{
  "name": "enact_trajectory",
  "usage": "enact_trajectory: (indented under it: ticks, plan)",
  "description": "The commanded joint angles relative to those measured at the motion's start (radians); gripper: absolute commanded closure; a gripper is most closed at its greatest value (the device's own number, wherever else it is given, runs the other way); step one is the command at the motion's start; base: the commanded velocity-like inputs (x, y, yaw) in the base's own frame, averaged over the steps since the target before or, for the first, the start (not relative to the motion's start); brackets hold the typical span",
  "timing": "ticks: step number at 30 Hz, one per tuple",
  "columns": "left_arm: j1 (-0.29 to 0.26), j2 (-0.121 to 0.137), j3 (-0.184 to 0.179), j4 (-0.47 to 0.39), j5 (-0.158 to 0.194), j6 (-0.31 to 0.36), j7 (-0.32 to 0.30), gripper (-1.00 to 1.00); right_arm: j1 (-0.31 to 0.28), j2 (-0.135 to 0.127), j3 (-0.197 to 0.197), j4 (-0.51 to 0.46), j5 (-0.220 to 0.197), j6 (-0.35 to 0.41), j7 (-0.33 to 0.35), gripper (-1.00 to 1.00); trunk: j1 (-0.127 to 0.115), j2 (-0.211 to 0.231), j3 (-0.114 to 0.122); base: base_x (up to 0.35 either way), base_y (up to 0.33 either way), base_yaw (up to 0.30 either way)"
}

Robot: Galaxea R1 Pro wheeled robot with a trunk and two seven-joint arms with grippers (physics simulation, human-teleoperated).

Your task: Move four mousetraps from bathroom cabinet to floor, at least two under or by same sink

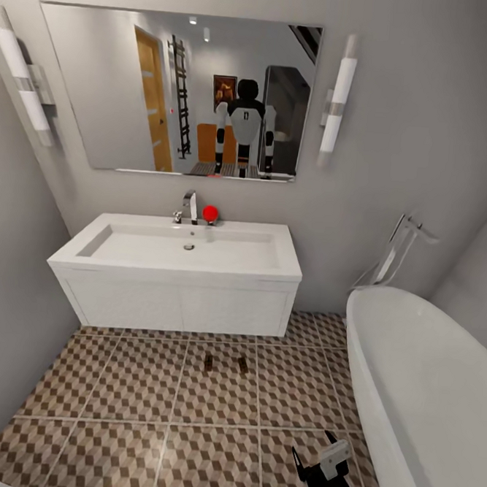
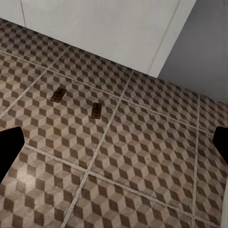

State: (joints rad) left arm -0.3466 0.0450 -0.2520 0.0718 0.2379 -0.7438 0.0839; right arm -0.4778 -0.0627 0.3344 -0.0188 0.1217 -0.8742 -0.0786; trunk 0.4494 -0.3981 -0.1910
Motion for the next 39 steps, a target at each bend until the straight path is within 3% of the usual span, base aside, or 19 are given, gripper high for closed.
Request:
enact_trajectory:
  ticks: [1,26,31,36,39]
  plan:
    - [-0.002,-0.001,-0.009,0.003,0.003,-0.005,0.005,-1.0,0.0,0.0,0.001,0.0,0.01,-0.002,-0.008,-1.0,0.001,-0.002,0.0,0.0,0.0,0.0]
    - [-0.002,-0.002,-0.009,0.003,0.003,-0.006,0.0,-1.0,-0.001,0.0,0.0,0.001,0.01,-0.002,-0.009,-1.0,0.001,-0.002,0.005,0.0,0.0,0.0]
    - [-0.002,-0.002,-0.009,0.002,0.003,-0.007,0.001,-1.0,-0.001,-0.001,0.0,0.001,0.01,0.031,-0.009,-1.0,0.001,-0.002,0.005,0.0,0.0,0.0]
    - [-0.002,-0.002,-0.008,0.002,0.003,-0.008,0.004,-1.0,0.001,-0.002,-0.002,0.001,-0.034,0.048,-0.01,-1.0,0.001,-0.002,0.005,0.0,0.0,0.0]
    - [-0.002,-0.002,-0.008,0.001,0.003,-0.006,0.007,-1.0,0.061,-0.011,-0.004,0.002,-0.077,0.041,-0.01,-1.0,0.001,-0.002,0.005,0.0,0.0,0.0]
